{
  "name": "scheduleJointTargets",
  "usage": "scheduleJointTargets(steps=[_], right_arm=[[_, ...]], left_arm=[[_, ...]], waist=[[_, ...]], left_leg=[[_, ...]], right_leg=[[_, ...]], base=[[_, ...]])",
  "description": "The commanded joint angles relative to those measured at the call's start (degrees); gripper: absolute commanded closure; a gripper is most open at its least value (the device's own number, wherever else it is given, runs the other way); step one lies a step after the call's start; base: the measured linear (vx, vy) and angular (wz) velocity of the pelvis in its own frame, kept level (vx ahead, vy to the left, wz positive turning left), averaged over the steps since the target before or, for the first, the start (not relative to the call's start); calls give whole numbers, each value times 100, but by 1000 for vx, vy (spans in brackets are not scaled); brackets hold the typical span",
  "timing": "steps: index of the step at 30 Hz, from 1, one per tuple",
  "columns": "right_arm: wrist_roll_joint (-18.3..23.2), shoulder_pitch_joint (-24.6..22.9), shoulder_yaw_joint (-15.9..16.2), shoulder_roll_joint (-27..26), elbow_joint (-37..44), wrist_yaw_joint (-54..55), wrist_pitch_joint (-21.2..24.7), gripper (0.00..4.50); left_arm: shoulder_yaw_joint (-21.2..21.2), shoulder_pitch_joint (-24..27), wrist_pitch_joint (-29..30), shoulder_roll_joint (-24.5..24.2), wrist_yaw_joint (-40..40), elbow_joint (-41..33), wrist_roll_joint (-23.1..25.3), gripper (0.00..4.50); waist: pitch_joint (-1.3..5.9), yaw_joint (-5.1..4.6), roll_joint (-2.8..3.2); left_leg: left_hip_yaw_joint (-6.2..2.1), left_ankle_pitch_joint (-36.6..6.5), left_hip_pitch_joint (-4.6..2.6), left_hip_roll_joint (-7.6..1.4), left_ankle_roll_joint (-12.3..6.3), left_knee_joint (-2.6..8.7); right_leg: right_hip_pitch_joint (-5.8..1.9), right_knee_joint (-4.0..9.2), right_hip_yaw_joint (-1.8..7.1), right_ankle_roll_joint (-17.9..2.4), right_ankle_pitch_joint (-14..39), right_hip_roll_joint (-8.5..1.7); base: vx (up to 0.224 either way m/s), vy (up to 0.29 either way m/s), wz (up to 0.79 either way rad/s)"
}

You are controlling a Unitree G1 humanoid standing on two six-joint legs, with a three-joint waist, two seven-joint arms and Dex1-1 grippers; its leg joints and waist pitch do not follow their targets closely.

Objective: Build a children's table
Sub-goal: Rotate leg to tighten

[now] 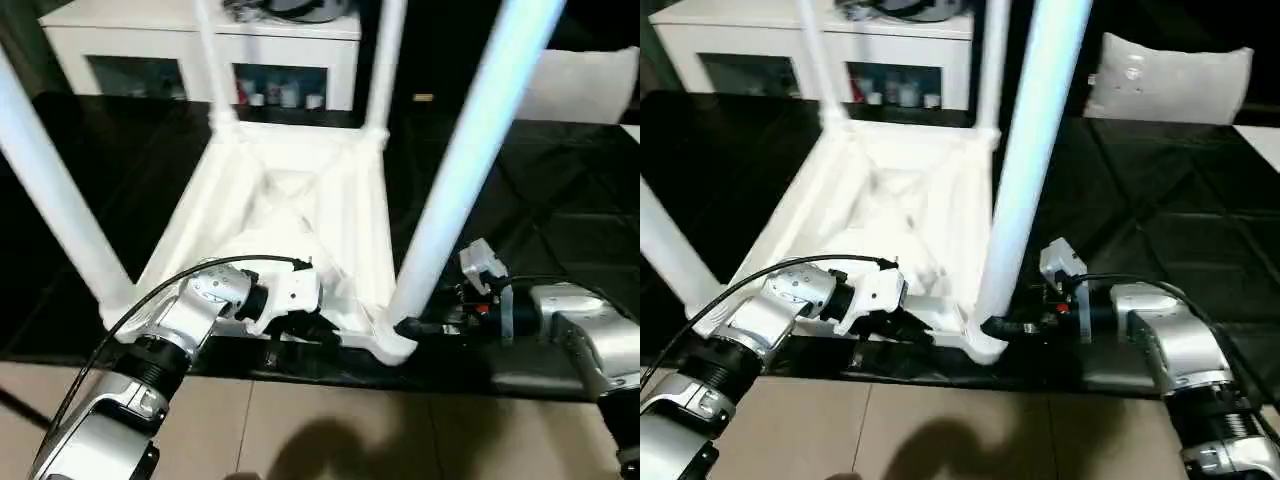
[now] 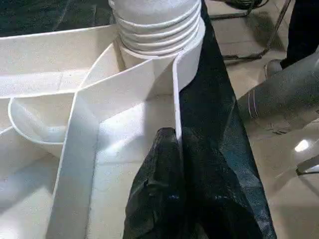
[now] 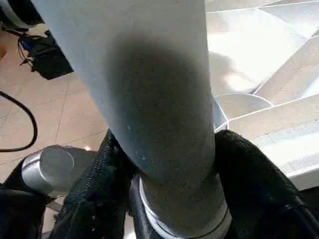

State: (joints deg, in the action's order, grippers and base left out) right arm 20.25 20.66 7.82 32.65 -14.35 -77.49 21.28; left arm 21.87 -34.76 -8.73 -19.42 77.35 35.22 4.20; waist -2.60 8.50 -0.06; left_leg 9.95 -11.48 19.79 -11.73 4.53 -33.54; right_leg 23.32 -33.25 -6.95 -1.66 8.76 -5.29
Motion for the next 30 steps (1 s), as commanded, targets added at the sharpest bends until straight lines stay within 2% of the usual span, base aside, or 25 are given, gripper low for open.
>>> scheduleJointTargets(steps=[1, 7, 11, 13, 14, 15, 17, 19, 20, 21, 22, 23, 24, 25, 26, 28, 29, 30], right_arm=[[56, 72, 64, 29, 36, -120, 58, 230], [206, -103, 6, 16, 261, -103, 193, 244], [155, -279, -158, -307, 550, 711, 353, 246], [-17, -256, -229, -561, 542, 1374, 462, 246], [-70, -235, -266, -663, 525, 1624, 524, 246], [-195, -179, -312, -855, 474, 2065, 593, 247], [-714, 86, -496, -1452, 208, 3639, 1070, 250], [-768, 196, -647, -1649, 100, 4112, 1362, 250], [-779, 312, -847, -1874, 6, 4642, 1674, 250], [-807, 329, -863, -1913, -3, 4741, 1659, 250], [-936, 391, -912, -2063, -35, 5133, 1565, 250], [-987, 406, -886, -2148, -64, 5236, 1296, 250], [-1005, 410, -871, -2190, -70, 5288, 1168, 250], [-1016, 403, -845, -2242, -63, 5334, 990, 218], [-967, 370, -858, -2313, -13, 5309, 828, 198], [-918, 328, -903, -2384, 83, 5273, 777, 183], [-885, 274, -951, -2425, 214, 5215, 791, 176], [-883, 268, -953, -2424, 226, 5205, 788, 164]], left_arm=[[215, -69, -87, 2, 164, 55, 103, 450], [114, -9, 67, 54, 36, 27, 53, 450], [-103, 15, 731, 294, -603, -98, -22, 450], [-171, 35, 1047, 413, -877, -214, -30, 450], [-189, 41, 1163, 457, -980, -256, -19, 450], [-239, 44, 1331, 566, -1203, -301, -10, 450], [-458, -21, 1953, 979, -2069, -344, 41, 450], [-507, -67, 2105, 1099, -2320, -305, 76, 450], [-570, -120, 2294, 1255, -2616, -262, 120, 450], [-588, -137, 2335, 1301, -2688, -246, 115, 450], [-661, -205, 2499, 1489, -2979, -185, 92, 450], [-698, -280, 2521, 1636, -3225, -64, 105, 450], [-713, -313, 2542, 1706, -3349, -17, 117, 450], [-709, -351, 2528, 1783, -3476, 42, 145, 450], [-659, -356, 2472, 1814, -3535, 63, 216, 450], [-619, -341, 2430, 1813, -3556, 39, 281, 450], [-585, -307, 2414, 1795, -3545, -33, 327, 450], [-583, -303, 2414, 1791, -3542, -41, 329, 450]], waist=[[388, -4, -96], [394, -1, -97], [379, 1, -99], [352, -43, -98], [323, -81, -106], [317, -87, -70], [290, -237, -76], [287, -345, -83], [306, -407, -83], [301, -430, -77], [294, -448, -78], [300, -461, -80], [300, -461, -80], [321, -458, -30], [332, -462, -41], [359, -456, -29], [360, -453, -32], [360, -453, -32]], left_leg=[[-4, -661, 20, -195, -419, 347], [-4, -614, 24, -189, -405, 342], [-2, -628, 29, -191, -376, 349], [-16, -834, 11, -171, -238, 378], [-17, -1000, 6, -140, -190, 383], [-34, -1062, 4, -128, -147, 392], [-47, -1247, -8, -87, 8, 389], [-75, -1328, 13, -55, 97, 386], [-84, -1364, 25, -18, 28, 358], [-80, -1364, 8, -20, 1, 358], [-58, -1448, -60, -4, -38, 325], [-52, -1458, -69, 18, -80, 311], [-52, -1458, -69, 18, -80, 311], [-60, -1436, -59, 0, -137, 332], [-65, -1410, -47, -20, -160, 350], [-85, -1259, 2, -88, -247, 407], [-82, -1212, 7, -107, -275, 412], [-82, -1212, 7, -107, -275, 412]], right_leg=[[-354, 316, 323, -900, 1552, -387], [-360, 307, 326, -873, 1524, -380], [-358, 319, 328, -872, 1582, -387], [-340, 383, 310, -736, 2051, -384], [-332, 452, 289, -572, 2491, -389], [-351, 481, 268, -487, 2729, -400], [-314, 569, 215, -263, 3192, -367], [-341, 595, 164, -137, 3446, -347], [-362, 683, 113, 104, 3658, -368], [-337, 702, 114, 112, 3635, -354], [-266, 749, 103, 128, 3658, -333], [-261, 757, 84, 117, 3655, -330], [-261, 757, 84, 117, 3655, -330], [-278, 748, 93, 96, 3466, -328], [-288, 732, 109, 55, 3315, -325], [-336, 615, 176, -214, 2606, -329], [-333, 581, 203, -343, 2425, -329], [-333, 581, 203, -343, 2425, -329]], base=[[0, 0, 0], [0, 0, 0], [0, 0, 0], [0, 0, 0], [0, 0, 0], [0, 0, 0], [0, 0, 0], [-34, 4, -7], [0, 0, 0], [0, 0, 0], [0, 0, 0], [0, 0, 0], [0, 0, 0], [0, 0, 0], [0, 0, 0], [0, 0, 0], [0, 0, 0], [0, 0, 0]])
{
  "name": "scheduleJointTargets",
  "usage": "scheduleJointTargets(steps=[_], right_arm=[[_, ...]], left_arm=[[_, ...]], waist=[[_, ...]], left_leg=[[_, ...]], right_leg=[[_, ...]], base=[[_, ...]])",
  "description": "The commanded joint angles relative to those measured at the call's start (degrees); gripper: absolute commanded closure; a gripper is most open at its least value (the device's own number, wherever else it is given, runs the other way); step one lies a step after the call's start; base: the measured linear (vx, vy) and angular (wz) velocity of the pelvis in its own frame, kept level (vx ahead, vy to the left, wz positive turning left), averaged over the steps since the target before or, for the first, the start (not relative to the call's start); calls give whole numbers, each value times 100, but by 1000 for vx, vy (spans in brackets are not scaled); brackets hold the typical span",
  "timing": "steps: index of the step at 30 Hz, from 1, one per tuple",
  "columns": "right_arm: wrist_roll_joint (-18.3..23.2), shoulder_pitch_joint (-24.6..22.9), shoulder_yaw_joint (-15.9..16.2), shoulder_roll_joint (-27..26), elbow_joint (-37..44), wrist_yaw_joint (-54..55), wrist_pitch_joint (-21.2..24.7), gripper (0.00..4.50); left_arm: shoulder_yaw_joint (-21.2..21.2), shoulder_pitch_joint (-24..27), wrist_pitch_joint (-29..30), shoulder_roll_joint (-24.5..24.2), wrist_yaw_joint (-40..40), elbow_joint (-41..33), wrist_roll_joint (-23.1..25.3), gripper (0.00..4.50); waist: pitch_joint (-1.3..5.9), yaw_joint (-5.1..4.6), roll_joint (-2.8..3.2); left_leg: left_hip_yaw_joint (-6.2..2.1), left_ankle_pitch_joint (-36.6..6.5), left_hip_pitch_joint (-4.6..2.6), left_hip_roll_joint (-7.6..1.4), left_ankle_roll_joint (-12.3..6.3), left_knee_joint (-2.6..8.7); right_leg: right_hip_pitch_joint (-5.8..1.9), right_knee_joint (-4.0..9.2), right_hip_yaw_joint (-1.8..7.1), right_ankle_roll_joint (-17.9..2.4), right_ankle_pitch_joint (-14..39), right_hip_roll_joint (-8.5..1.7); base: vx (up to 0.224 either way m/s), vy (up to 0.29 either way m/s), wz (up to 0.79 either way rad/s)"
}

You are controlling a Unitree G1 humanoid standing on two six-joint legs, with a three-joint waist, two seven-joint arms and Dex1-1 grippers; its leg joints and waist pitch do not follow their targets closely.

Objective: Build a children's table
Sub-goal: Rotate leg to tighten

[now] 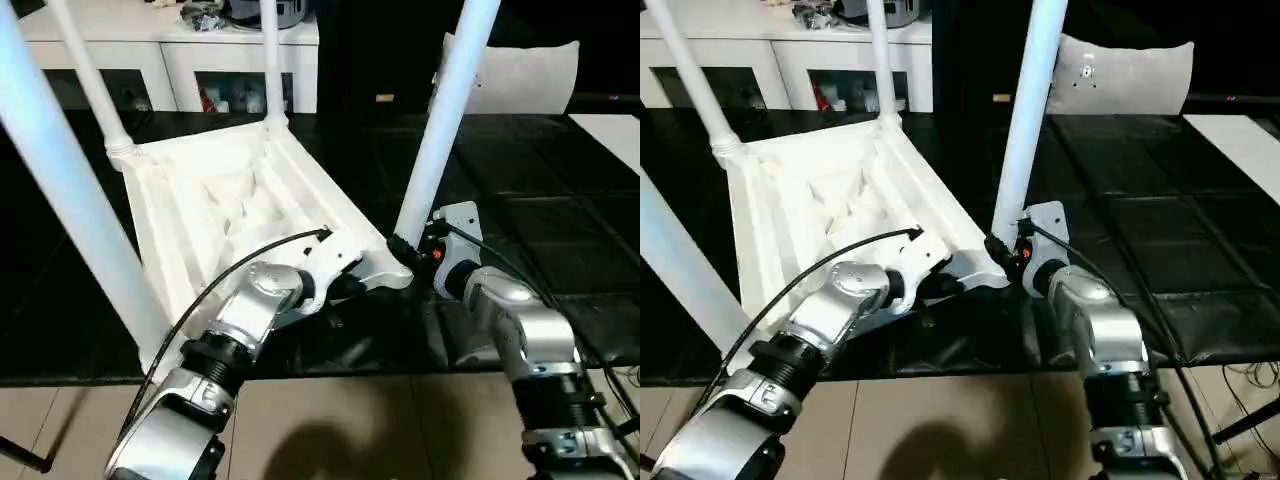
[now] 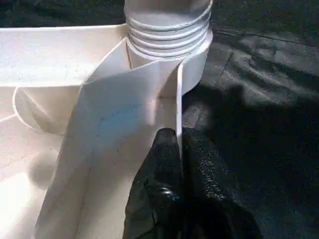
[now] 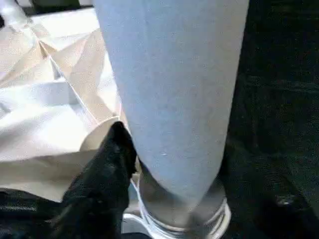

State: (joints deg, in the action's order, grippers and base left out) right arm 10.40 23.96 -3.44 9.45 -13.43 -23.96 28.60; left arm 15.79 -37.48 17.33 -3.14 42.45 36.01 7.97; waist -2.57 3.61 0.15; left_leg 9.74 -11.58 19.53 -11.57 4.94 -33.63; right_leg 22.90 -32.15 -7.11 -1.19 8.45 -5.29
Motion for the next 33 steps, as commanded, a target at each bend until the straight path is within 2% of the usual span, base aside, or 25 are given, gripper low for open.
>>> scheduleJointTargets(steps=[1, 4, 5, 6, 8, 9, 11, 14, 18, 19, 20, 22, 23, 27, 29, 33], right_arm=[[109, -102, 178, -64, 203, -207, 21, 164], [181, -183, 165, 102, 299, -412, -60, 134], [311, -283, 173, 433, 379, -920, -281, 118], [311, -283, 173, 433, 379, -920, -281, 107], [378, -352, 207, 681, 440, -1343, -462, 96], [381, -356, 208, 696, 444, -1371, -474, 89], [385, -467, 310, 1154, 539, -2113, -677, 62], [460, -520, 340, 1514, 551, -2670, -813, 46], [740, -529, 403, 1911, 585, -3533, -861, 46], [819, -543, 466, 2065, 613, -3897, -897, 72], [806, -561, 602, 2253, 609, -4292, -1024, 80], [882, -565, 744, 2427, 622, -4746, -984, 85], [904, -558, 776, 2460, 620, -4842, -983, 99], [954, -512, 858, 2516, 563, -5131, -973, 133], [945, -477, 943, 2534, 473, -5293, -987, 168], [965, -407, 1085, 2498, 270, -5545, -1086, 190]], left_arm=[[53, -12, -226, 126, -27, -158, -37, 450], [107, 37, -399, 6, 121, -219, -54, 450], [196, 115, -641, -199, 427, -273, -76, 450], [196, 115, -641, -199, 427, -273, -76, 450], [285, 172, -836, -350, 669, -287, -75, 450], [292, 176, -851, -361, 687, -287, -74, 450], [450, 277, -1360, -633, 1192, -293, -78, 450], [542, 321, -1502, -863, 1637, -308, -124, 450], [648, 297, -1733, -1136, 2147, -299, -163, 450], [684, 290, -1869, -1239, 2397, -299, -200, 450], [751, 260, -2068, -1379, 2670, -245, -194, 450], [808, 216, -2269, -1528, 3010, -188, -221, 450], [814, 206, -2315, -1561, 3102, -178, -242, 450], [856, 169, -2483, -1673, 3420, -178, -318, 450], [897, 148, -2544, -1723, 3594, -200, -350, 450], [926, 117, -2673, -1766, 3851, -171, -405, 450]], waist=[[373, 58, -47], [379, 109, -61], [381, 138, -64], [385, 158, -78], [383, 184, -68], [381, 194, -65], [377, 218, -49], [375, 240, -50], [358, 279, -56], [361, 308, -68], [362, 334, -82], [357, 358, -70], [354, 369, -98], [349, 422, -103], [354, 462, -99], [362, 477, -94]], left_leg=[[-50, -1020, 32, -134, -346, 413], [-18, -835, 55, -121, -427, 393], [-20, -789, 70, -119, -462, 389], [-6, -741, 72, -117, -503, 379], [-2, -664, 79, -111, -544, 378], [-2, -659, 77, -117, -541, 377], [-12, -739, 71, -127, -548, 380], [-5, -777, 56, -152, -564, 382], [-1, -917, 39, -167, -559, 383], [3, -906, 28, -171, -546, 381], [0, -914, 32, -185, -547, 380], [-3, -904, 42, -192, -551, 382], [6, -913, 42, -199, -542, 378], [3, -933, 30, -198, -470, 381], [5, -917, 20, -205, -436, 379], [4, -919, 27, -202, -402, 377]], right_leg=[[-303, 414, 264, -583, 2116, -345], [-325, 363, 296, -742, 1864, -355], [-344, 355, 297, -726, 1864, -365], [-349, 347, 303, -714, 1820, -359], [-344, 349, 300, -710, 1847, -362], [-340, 350, 301, -704, 1870, -362], [-341, 360, 292, -684, 1962, -360], [-324, 330, 312, -707, 1911, -360], [-307, 347, 314, -733, 2131, -367], [-299, 345, 313, -751, 2134, -373], [-298, 328, 313, -773, 2104, -378], [-303, 315, 318, -774, 2055, -371], [-298, 309, 323, -785, 2044, -377], [-291, 317, 323, -756, 2227, -394], [-280, 309, 329, -757, 2222, -395], [-283, 299, 322, -781, 2183, -393]], base=[[0, 0, 0], [0, 0, 0], [0, 0, 0], [0, 0, 0], [0, 0, 0], [0, 0, 0], [0, 0, 0], [0, 0, 0], [0, 0, 0], [0, 0, 0], [0, 0, 0], [0, 0, 0], [0, 0, 0], [0, 0, 0], [0, 0, 0], [0, 0, 0]])
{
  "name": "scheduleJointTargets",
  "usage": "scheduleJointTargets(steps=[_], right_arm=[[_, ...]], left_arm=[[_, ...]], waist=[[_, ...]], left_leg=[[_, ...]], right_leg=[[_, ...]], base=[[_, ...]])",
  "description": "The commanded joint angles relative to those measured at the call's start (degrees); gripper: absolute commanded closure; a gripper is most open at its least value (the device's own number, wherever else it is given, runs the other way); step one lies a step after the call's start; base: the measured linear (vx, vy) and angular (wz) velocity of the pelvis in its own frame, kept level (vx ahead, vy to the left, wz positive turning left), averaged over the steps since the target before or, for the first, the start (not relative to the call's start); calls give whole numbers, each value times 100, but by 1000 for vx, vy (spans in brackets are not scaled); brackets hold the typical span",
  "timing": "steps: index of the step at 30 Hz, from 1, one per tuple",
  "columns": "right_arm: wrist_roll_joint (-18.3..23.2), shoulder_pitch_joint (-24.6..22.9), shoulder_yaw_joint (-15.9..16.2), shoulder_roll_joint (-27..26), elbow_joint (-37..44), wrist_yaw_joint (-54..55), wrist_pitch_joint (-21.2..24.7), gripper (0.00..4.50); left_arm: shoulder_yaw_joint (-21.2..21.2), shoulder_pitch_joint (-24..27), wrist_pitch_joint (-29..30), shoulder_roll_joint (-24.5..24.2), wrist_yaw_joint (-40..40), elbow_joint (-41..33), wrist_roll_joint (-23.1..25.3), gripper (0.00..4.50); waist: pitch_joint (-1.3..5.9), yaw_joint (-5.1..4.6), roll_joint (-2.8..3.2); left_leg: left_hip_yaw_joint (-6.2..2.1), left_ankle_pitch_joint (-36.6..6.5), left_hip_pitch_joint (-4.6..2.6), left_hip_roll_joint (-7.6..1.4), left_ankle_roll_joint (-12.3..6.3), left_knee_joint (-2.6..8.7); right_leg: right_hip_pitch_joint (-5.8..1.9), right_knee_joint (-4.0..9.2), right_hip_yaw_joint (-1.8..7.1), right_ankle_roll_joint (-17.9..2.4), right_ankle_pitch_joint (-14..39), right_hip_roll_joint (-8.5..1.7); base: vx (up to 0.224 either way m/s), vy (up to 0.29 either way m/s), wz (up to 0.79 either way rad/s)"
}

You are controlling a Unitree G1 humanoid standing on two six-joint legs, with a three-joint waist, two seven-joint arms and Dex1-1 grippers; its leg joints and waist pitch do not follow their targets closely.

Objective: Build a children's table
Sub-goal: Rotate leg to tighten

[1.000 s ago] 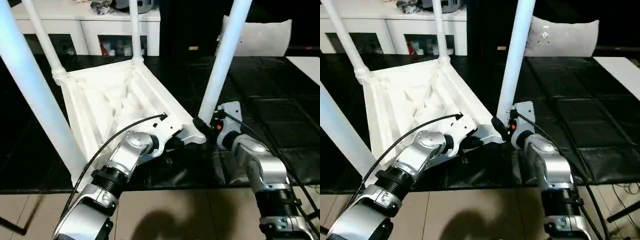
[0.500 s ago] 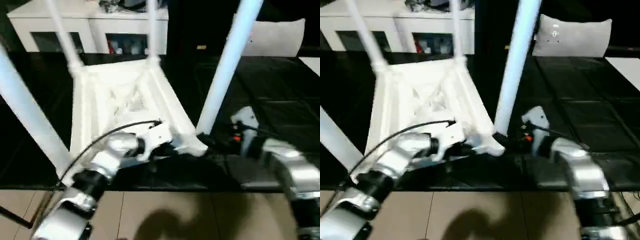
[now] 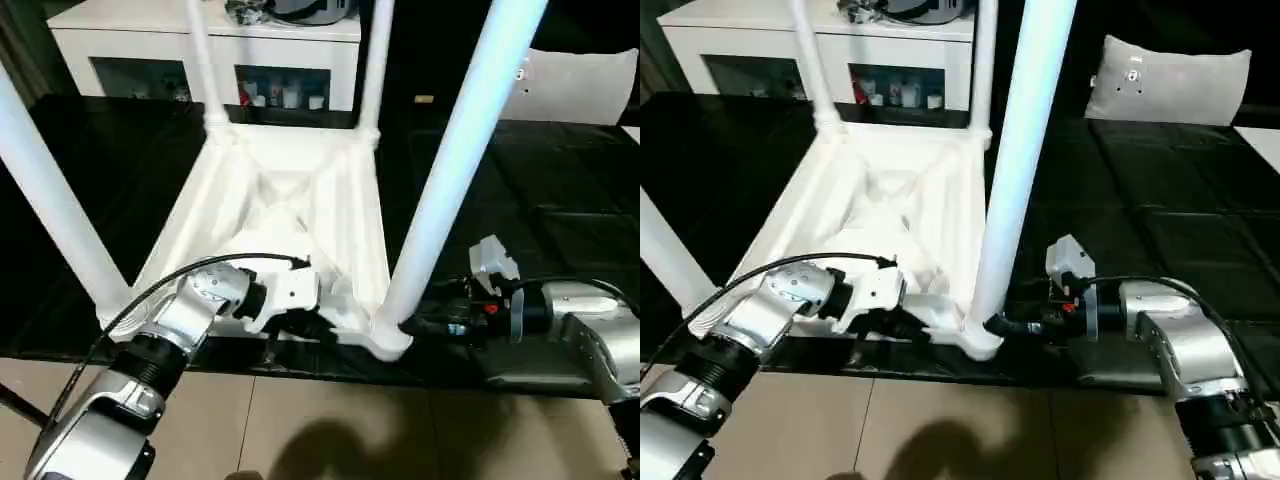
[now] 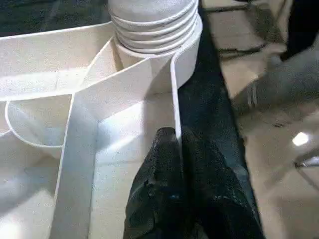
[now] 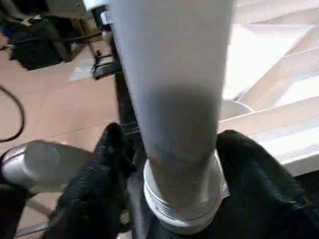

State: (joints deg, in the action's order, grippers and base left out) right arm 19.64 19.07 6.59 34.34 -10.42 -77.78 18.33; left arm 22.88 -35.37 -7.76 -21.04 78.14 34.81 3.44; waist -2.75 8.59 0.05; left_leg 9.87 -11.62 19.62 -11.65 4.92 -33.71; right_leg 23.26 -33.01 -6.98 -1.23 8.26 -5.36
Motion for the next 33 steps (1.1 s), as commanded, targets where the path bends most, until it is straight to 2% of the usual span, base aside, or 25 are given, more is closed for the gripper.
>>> scheduleJointTargets(steps=[1, 4, 7, 12, 15, 18, 19, 20, 21, 22, 23, 24, 25, 26, 27, 28, 29, 30, 31, 32, 33], right_arm=[[59, 90, 117, -27, -48, -206, -49, 212], [83, 79, 162, -52, -18, -234, 2, 236], [127, 49, 175, -54, 21, -285, 60, 253], [364, -88, 80, -105, 196, -270, 254, 259], [489, -156, 6, -170, 330, -147, 391, 259], [561, -288, -163, -432, 625, 500, 724, 259], [383, -282, -184, -592, 628, 957, 788, 259], [112, -214, -226, -861, 548, 1647, 865, 259], [112, -214, -226, -861, 548, 1647, 865, 259], [-74, -161, -254, -1039, 480, 2099, 906, 259], [-74, -161, -254, -1039, 480, 2099, 906, 259], [-194, -77, -336, -1247, 399, 2591, 1041, 259], [-194, -77, -336, -1247, 399, 2591, 1041, 259], [-329, 90, -533, -1602, 237, 3384, 1283, 259], [-449, 239, -705, -1899, 92, 4082, 1493, 259], [-552, 362, -831, -2148, -35, 4640, 1634, 259], [-655, 438, -897, -2334, -119, 5047, 1603, 259], [-707, 467, -915, -2417, -152, 5225, 1547, 259], [-746, 473, -888, -2443, -185, 5252, 1360, 204], [-800, 457, -849, -2451, -172, 5276, 1233, 191], [-806, 446, -849, -2456, -167, 5284, 1197, 191]], left_arm=[[208, -98, -201, 25, 329, -27, 40, 450], [206, -97, -226, 23, 357, -13, 37, 450], [206, -93, -226, 30, 332, 5, 40, 450], [150, -58, -103, 74, 144, 16, 33, 450], [96, -66, 86, 136, -103, 48, 81, 450], [-84, -81, 595, 350, -675, 73, 99, 450], [-136, -78, 789, 440, -856, 32, 90, 450], [-244, -91, 1127, 618, -1191, -17, 55, 450], [-244, -91, 1127, 618, -1191, -17, 55, 450], [-314, -101, 1348, 739, -1415, -51, 34, 450], [-314, -101, 1348, 739, -1415, -51, 34, 450], [-392, -139, 1703, 885, -1700, -66, 35, 450], [-392, -139, 1703, 885, -1700, -66, 35, 450], [-480, -217, 1998, 1104, -2074, -27, 41, 450], [-563, -303, 2182, 1312, -2428, 42, 40, 450], [-638, -385, 2299, 1494, -2743, 126, 37, 450], [-715, -464, 2345, 1661, -3079, 226, 49, 450], [-759, -509, 2364, 1750, -3273, 286, 59, 450], [-770, -539, 2322, 1832, -3420, 337, 80, 450], [-785, -537, 2327, 1903, -3519, 331, 108, 450], [-791, -528, 2327, 1939, -3546, 323, 114, 450]], waist=[[382, -13, -84], [385, -3, -85], [382, 4, -91], [389, 14, -102], [383, 30, -102], [363, 37, -86], [339, -3, -82], [335, -25, -77], [319, -78, -84], [320, -113, -93], [312, -170, -104], [314, -202, -128], [313, -257, -111], [308, -324, -119], [310, -395, -103], [327, -425, -104], [332, -449, -97], [338, -493, -89], [361, -496, -73], [381, -495, -81], [383, -490, -76]], left_leg=[[-11, -871, 19, -199, -402, 385], [-12, -862, 23, -202, -397, 383], [-10, -870, 23, -192, -375, 382], [-10, -799, 21, -193, -393, 377], [-6, -777, 18, -196, -399, 376], [-4, -923, -5, -180, -313, 383], [-17, -1072, 2, -158, -227, 404], [-24, -1119, -5, -148, -182, 406], [-34, -1260, -23, -120, -99, 398], [-43, -1278, -10, -104, -58, 396], [-55, -1338, 12, -73, -58, 391], [-47, -1372, -1, -63, -82, 379], [-43, -1378, -15, -48, -106, 361], [-47, -1365, 4, -38, -106, 358], [-68, -1403, 20, -25, -39, 346], [-78, -1376, 29, -19, -13, 337], [-81, -1392, 38, -16, -27, 336], [-81, -1396, 16, -19, -56, 331], [-79, -1321, 20, -44, -136, 347], [-79, -1169, 50, -84, -212, 372], [-72, -1096, 50, -89, -248, 374]], right_leg=[[-324, 366, 313, -822, 2074, -384], [-330, 352, 314, -858, 1989, -381], [-337, 366, 313, -808, 2110, -390], [-332, 363, 314, -767, 2121, -382], [-328, 363, 319, -771, 2071, -378], [-307, 424, 305, -657, 2440, -381], [-314, 479, 282, -510, 2800, -383], [-306, 494, 269, -462, 2917, -385], [-286, 549, 230, -340, 3220, -381], [-306, 556, 215, -266, 3338, -383], [-318, 608, 177, -103, 3555, -373], [-305, 640, 170, -32, 3636, -367], [-277, 649, 161, -24, 3665, -355], [-283, 658, 142, -11, 3684, -341], [-274, 675, 90, 7, 3753, -334], [-291, 676, 80, 42, 3732, -335], [-294, 683, 67, 61, 3709, -336], [-280, 712, 59, 52, 3612, -335], [-303, 692, 85, -24, 3361, -355], [-321, 635, 125, -146, 2955, -351], [-318, 608, 147, -221, 2766, -343]], base=[[0, 0, 0], [0, 0, 0], [0, 0, 0], [0, 0, 0], [0, 0, 0], [0, 0, 0], [0, 0, 0], [0, 0, 0], [0, 0, 0], [0, 0, 0], [0, 0, 0], [0, 0, 0], [0, 0, 0], [0, 0, 0], [0, 0, 0], [0, 0, 0], [0, 0, 0], [0, 0, 0], [0, 0, 0], [0, 0, 0], [0, 0, 0]])
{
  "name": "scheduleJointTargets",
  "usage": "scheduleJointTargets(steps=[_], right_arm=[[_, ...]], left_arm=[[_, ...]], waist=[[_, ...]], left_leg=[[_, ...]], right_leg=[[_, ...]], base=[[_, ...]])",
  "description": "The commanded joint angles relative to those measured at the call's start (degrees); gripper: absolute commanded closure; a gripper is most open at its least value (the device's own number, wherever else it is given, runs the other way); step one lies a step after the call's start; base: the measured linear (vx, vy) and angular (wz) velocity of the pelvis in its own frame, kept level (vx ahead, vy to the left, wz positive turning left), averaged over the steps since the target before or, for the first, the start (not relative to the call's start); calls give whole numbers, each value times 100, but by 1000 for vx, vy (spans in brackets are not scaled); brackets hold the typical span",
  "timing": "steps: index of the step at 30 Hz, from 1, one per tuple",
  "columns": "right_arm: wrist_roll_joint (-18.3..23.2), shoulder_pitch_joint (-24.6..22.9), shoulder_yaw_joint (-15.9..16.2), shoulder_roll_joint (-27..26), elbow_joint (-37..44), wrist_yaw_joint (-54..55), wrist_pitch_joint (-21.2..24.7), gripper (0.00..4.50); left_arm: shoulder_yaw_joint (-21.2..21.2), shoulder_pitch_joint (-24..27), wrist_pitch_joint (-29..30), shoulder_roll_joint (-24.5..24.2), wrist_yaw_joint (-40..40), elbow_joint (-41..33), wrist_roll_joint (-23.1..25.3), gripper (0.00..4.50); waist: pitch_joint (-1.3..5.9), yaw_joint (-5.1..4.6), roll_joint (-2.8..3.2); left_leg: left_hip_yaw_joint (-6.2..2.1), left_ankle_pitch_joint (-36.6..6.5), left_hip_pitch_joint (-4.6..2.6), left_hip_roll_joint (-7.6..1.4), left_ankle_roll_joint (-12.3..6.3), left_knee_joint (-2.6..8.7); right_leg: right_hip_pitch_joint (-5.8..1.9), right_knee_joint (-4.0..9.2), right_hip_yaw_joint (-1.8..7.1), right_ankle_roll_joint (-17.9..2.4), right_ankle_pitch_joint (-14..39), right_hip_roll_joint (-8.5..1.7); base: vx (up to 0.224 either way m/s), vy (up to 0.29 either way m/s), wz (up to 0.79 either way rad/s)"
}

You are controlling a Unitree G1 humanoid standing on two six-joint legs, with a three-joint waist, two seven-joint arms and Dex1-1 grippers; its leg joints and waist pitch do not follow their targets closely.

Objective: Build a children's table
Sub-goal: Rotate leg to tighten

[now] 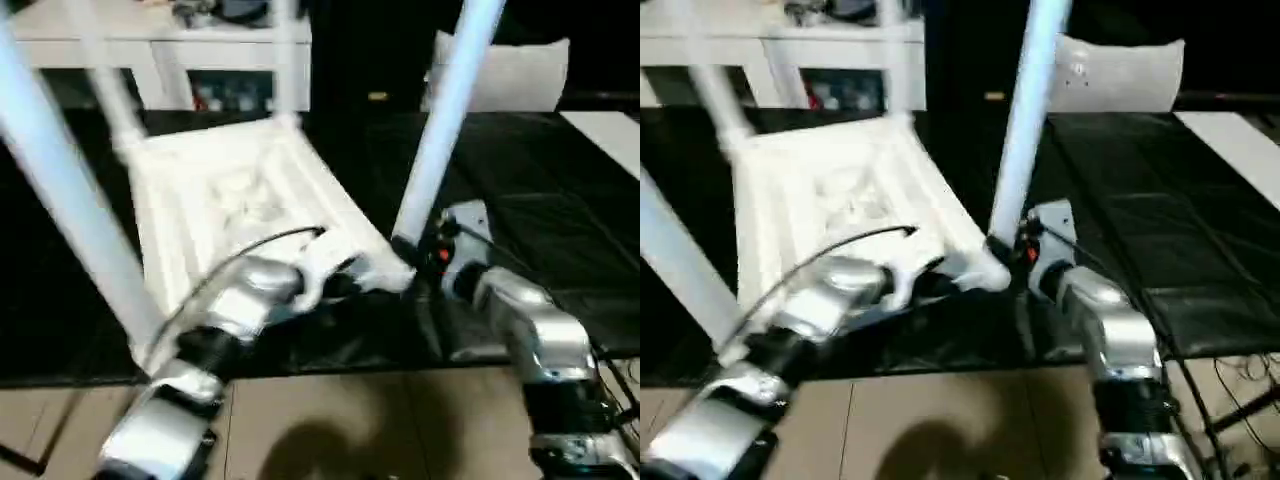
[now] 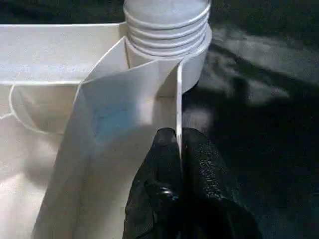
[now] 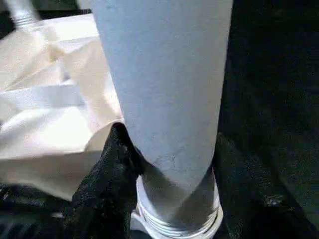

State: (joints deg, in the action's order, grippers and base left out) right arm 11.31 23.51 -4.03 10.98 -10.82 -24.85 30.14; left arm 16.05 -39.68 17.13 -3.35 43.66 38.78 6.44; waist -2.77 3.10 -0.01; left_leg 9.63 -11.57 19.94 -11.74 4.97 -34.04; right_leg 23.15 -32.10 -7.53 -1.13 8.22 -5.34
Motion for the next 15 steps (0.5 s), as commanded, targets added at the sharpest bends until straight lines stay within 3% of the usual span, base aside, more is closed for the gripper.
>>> scheduleJointTargets(steps=[1, 2, 3, 6, 8, 13, 15], right_arm=[[56, -14, 193, -139, -111, -11, 11, 186], [62, -18, 188, -143, -107, -12, 10, 186], [85, -103, 215, -92, 18, -156, -60, 156], [59, -198, 192, -29, 162, -325, -111, 142], [86, -242, 146, 85, 198, -474, -168, 121], [178, -302, 198, 399, 194, -832, -395, 75], [256, -413, 288, 810, 310, -1475, -510, 65]], left_arm=[[-109, -80, -164, 195, -107, -94, -179, 450], [-109, -76, -164, 201, -109, -99, -177, 450], [-54, -6, -235, 177, -52, -176, -136, 450], [4, 67, -343, 115, -21, -264, -64, 450], [68, 86, -552, 35, -18, -214, 2, 450], [200, 156, -819, -108, 143, -192, 34, 450], [305, 256, -1036, -301, 509, -278, 20, 450]], waist=[[386, 67, -80], [390, 71, -78], [409, 92, -79], [413, 129, -88], [412, 143, -100], [378, 217, -84], [375, 245, -95]], left_leg=[[-35, -995, 24, -88, -323, 414], [-34, -935, 34, -93, -352, 415], [-24, -708, 39, -110, -426, 408], [-6, -509, 58, -105, -539, 385], [4, -495, 65, -91, -564, 380], [16, -778, 38, -91, -483, 394], [6, -884, 26, -95, -462, 399]], right_leg=[[-303, 468, 244, -397, 2484, -342], [-315, 434, 259, -474, 2349, -342], [-332, 360, 299, -678, 1904, -345], [-363, 279, 341, -910, 1465, -353], [-365, 282, 345, -909, 1473, -348], [-332, 363, 341, -616, 2190, -348], [-328, 384, 326, -517, 2383, -346]], base=[[0, 0, 0], [0, 0, 0], [0, 0, 0], [0, 0, 0], [0, 0, 0], [0, 0, 0], [0, 0, 0]])
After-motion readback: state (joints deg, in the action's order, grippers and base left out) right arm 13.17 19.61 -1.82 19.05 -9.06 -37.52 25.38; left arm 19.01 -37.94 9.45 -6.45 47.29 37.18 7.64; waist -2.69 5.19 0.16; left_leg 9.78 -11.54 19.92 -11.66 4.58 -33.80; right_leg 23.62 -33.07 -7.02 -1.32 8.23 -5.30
